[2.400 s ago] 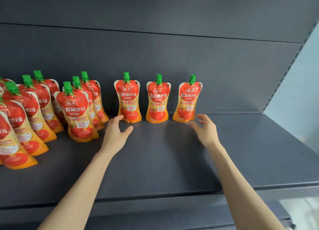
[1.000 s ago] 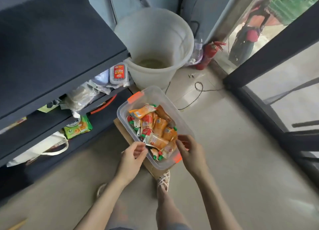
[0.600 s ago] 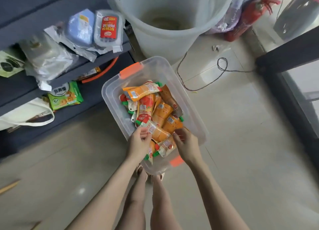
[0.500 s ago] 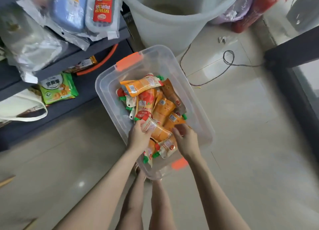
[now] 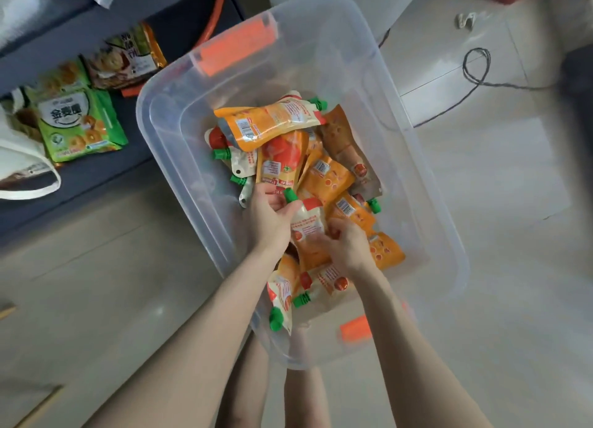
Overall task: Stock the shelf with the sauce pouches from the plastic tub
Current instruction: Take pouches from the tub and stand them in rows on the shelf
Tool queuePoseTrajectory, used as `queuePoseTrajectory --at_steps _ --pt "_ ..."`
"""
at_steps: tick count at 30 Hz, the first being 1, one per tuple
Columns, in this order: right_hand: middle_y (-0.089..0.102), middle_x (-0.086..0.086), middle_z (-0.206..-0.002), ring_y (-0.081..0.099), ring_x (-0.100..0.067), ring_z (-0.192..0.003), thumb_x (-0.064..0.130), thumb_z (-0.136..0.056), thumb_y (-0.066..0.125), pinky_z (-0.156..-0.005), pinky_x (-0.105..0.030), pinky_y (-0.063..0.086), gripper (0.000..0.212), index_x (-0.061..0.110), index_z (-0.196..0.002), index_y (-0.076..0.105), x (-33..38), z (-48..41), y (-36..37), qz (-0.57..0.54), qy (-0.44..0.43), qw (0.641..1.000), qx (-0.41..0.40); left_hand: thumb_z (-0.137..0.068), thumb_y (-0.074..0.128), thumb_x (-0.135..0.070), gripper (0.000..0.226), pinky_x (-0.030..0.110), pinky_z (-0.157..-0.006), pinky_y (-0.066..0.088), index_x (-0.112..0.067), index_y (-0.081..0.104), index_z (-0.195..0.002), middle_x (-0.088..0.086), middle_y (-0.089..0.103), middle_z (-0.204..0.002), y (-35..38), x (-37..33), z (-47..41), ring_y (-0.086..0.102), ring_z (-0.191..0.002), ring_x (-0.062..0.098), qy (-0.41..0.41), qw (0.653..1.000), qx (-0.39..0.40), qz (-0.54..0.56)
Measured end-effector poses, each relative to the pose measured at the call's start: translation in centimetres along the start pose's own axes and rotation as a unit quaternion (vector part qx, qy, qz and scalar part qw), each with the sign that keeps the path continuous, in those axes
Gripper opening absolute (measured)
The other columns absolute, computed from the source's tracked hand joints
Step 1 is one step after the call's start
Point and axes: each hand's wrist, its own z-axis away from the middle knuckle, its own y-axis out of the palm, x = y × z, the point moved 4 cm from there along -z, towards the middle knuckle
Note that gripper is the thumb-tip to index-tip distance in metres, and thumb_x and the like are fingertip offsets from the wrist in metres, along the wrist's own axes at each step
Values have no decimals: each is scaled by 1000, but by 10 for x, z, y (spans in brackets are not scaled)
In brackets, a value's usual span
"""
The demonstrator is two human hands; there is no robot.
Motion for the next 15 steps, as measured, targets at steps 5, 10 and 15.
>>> queuePoseTrajectory --at_steps 5,10,15 --pt "68 14 -88 66 -4 -79 26 -89 62 -69 -26 56 3 29 -91 62 1 0 -10 -152 8 986 -64 -80 70 -40 62 49 -101 39 -12 43 -128 8 46 -130 1 -4 -17 47 -119 27 31 998 -45 -33" --pt "69 11 -86 69 -10 -78 29 -90 62 -67 -29 59 8 33 -82 62 5 -7 -17 -250 32 958 -133 -80 65 -48 68 50 -102 35 -11 40 -132 11 44 -136 4 -13 -42 43 -125 30 33 990 -76 -114" --pt "71 2 -89 70 -20 -83 29 -90 62 -77 -44 59 8 25 -84 64 9 -9 -14 -274 60 952 -122 -83 65 -44 37 49 -85 49 -10 60 -98 9 65 -100 7 -19 -53 61 -94 31 26 995 -18 -91"
